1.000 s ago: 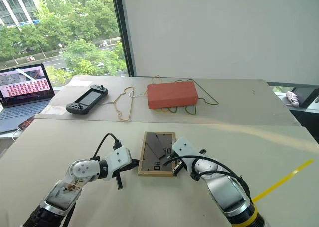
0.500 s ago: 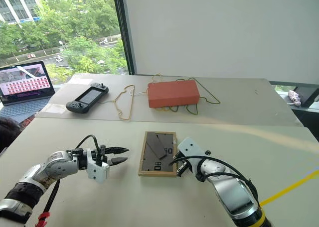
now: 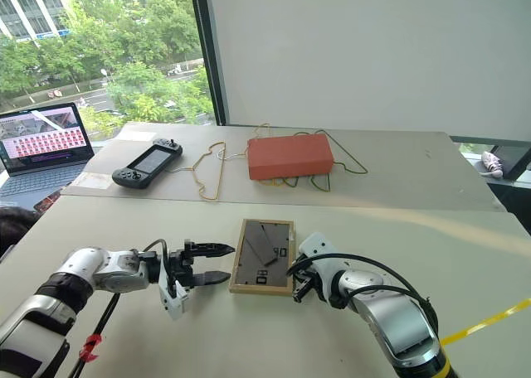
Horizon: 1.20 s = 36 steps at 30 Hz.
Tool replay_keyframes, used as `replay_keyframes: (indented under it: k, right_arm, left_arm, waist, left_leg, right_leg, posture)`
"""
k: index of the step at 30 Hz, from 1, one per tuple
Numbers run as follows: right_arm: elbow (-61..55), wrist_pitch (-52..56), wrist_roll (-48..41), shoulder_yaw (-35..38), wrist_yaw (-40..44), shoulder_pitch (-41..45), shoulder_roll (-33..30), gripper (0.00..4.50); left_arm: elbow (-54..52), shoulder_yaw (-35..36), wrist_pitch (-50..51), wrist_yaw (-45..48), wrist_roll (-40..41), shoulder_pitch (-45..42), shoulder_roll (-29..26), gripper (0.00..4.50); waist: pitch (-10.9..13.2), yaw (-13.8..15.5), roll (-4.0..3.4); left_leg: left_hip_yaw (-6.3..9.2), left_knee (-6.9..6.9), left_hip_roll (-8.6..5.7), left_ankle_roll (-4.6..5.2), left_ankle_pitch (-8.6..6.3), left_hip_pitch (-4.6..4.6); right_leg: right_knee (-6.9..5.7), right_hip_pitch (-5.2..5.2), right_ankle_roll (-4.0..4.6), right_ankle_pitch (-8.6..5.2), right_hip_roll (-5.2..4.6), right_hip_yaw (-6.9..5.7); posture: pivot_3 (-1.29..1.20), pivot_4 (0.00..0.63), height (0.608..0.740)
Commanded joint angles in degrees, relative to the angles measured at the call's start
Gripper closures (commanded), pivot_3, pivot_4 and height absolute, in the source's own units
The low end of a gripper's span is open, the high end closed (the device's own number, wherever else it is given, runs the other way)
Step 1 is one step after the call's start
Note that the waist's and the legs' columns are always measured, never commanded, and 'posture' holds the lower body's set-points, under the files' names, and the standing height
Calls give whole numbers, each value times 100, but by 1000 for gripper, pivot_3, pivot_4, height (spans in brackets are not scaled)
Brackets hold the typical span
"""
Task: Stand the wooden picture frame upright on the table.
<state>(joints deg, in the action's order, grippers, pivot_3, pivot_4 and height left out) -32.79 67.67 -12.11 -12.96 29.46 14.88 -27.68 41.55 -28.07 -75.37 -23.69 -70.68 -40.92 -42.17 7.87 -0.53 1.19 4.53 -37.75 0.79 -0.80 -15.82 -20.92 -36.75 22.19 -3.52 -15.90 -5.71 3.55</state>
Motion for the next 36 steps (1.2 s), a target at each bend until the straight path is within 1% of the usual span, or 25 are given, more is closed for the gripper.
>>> replay_keyframes:
  k: [1, 7, 13, 15, 16, 22, 23, 28, 31, 33, 34, 36]
  right_arm:
    - [129, 56, -127, -457, -37, 153, 219, 4500]
    - [536, -127, 11, -652, -167, 426, 323, 4500]
    - [635, -207, 15, -595, -199, 463, 255, 4500]
    - [638, -222, 28, -576, -209, 406, 181, 4500]
    - [640, -232, 24, -557, -210, 381, 158, 4500]
    - [624, -253, 11, -409, -234, 315, 18, 4500]
    - [602, -249, 10, -374, -238, 296, -28, 4500]
    - [465, -372, -70, 133, -125, 200, -438, 4500]
    - [876, -713, -84, 768, 88, 596, -940, 4500]
    - [1313, -962, -224, 1056, 267, 1140, -1049, 3906]
    - [1485, -1026, -364, 1061, 386, 1408, -956, 3697]
    - [1730, -1069, -597, 1004, 631, 1795, -741, 2976]
  left_arm:
    - [456, -887, 397, -512, -671, -213, 389, 58]
    - [826, -1503, 521, -1124, -741, -548, 633, 58]
    - [947, -1768, 426, -1328, -550, -676, 568, 58]
    - [1020, -1816, 380, -1330, -492, -699, 515, 607]
    - [1063, -1847, 383, -1312, -484, -708, 495, 763]
    - [1014, -1931, 490, -1357, -383, -696, 409, 3174]
    - [1001, -1921, 521, -1342, -342, -677, 400, 3411]
    - [783, -1792, 642, -1206, -29, -544, 384, 3404]
    - [631, -1697, 700, -1041, 192, -380, 378, 3404]
    - [475, -1660, 817, -941, 247, -255, 362, 3404]
    - [426, -1638, 836, -877, 293, -207, 358, 3404]
    - [358, -1598, 862, -777, 367, -146, 357, 3404]
  waist:
    - [-6, 7, -3]
    - [-17, -18, 5]
    - [-20, -21, 6]
    - [-20, -21, 6]
    - [-20, -24, 6]
    - [-20, -27, 6]
    - [-18, -24, 9]
    - [-18, -10, 9]
    - [-16, -12, 6]
    - [0, -33, -15]
    - [4, -44, -22]
    - [1, -73, -29]
  left_leg:
    - [0, 0, 0, -2, 1, 5]
    - [0, 0, 0, -6, 4, 22]
    - [0, 0, 1, -8, 5, 26]
    - [0, 0, 0, -9, 5, 26]
    - [0, 0, 0, -9, 5, 25]
    - [0, 0, 0, -9, 5, 16]
    - [0, 0, 0, -9, 5, 16]
    - [0, 0, -1, -9, 5, 7]
    - [-1, 0, -4, -10, 6, 1]
    - [-3, -1, -7, -11, 6, 1]
    - [-9, -1, -8, -15, 9, 2]
    - [-10, 2, -5, -13, 8, 13]
  right_leg:
    - [-3, -4, 0, 0, 0, 0]
    - [-18, -13, -2, -1, 0, 1]
    - [-25, -12, -2, -1, 1, 1]
    - [-24, -12, -2, -1, 1, 1]
    - [-24, -11, -2, -1, 1, 1]
    - [-21, -2, -2, -2, 0, 1]
    - [-21, -2, -2, -2, 0, 1]
    - [-14, 1, -4, -2, -1, 0]
    - [-9, 4, -4, -2, -5, 0]
    - [-9, 4, -3, -2, -9, 1]
    - [-10, 8, -3, -2, -11, 4]
    - [-23, 9, -3, -2, -6, 6]
  posture:
    - [0, 150, 740]
    - [0, 150, 740]
    - [0, 150, 740]
    - [0, 150, 740]
    - [0, 150, 740]
    - [0, 150, 740]
    - [0, 150, 740]
    - [0, 150, 740]
    - [0, 150, 740]
    - [0, 150, 740]
    - [0, 150, 740]
    - [0, 150, 740]
